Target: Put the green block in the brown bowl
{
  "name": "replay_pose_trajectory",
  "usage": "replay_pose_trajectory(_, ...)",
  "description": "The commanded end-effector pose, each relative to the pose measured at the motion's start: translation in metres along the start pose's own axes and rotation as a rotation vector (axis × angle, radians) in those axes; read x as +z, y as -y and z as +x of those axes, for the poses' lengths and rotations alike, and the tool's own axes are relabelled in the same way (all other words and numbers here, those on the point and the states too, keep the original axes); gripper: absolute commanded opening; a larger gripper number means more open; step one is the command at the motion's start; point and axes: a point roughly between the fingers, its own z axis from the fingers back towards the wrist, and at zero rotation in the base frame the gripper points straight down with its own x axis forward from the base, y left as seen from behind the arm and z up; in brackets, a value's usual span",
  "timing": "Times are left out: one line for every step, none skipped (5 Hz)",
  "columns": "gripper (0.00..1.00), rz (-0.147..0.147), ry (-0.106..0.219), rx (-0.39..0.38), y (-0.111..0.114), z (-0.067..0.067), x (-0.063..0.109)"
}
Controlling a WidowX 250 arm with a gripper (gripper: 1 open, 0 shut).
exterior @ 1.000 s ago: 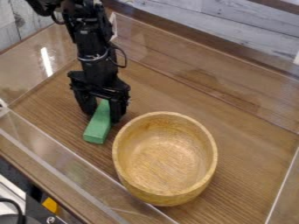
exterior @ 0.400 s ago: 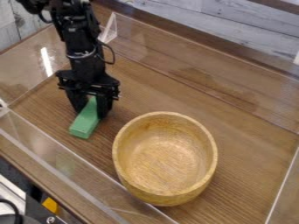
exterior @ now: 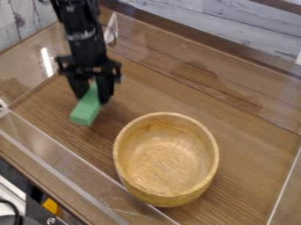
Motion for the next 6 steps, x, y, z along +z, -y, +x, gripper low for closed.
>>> replay_pose_trajectory(0.00,-0.026,0.086,0.013,0.008,0.009,0.039)
replay_pose_trajectory(0.00,-0.027,0.120,0.005,0.030,0.002,0.041)
replay_pose_trajectory(0.00,-0.007,0.151,-0.034,0.042,0.000,0.030)
replay_pose_trajectory(0.00,0.013,0.199,-0.105,0.052,0.004,0.026)
replay_pose_trajectory(0.00,0.027,0.212,-0.088,0.058,0.006,0.025)
replay_pose_trajectory(0.00,0.038,0.220,-0.100,0.048,0.004,0.023)
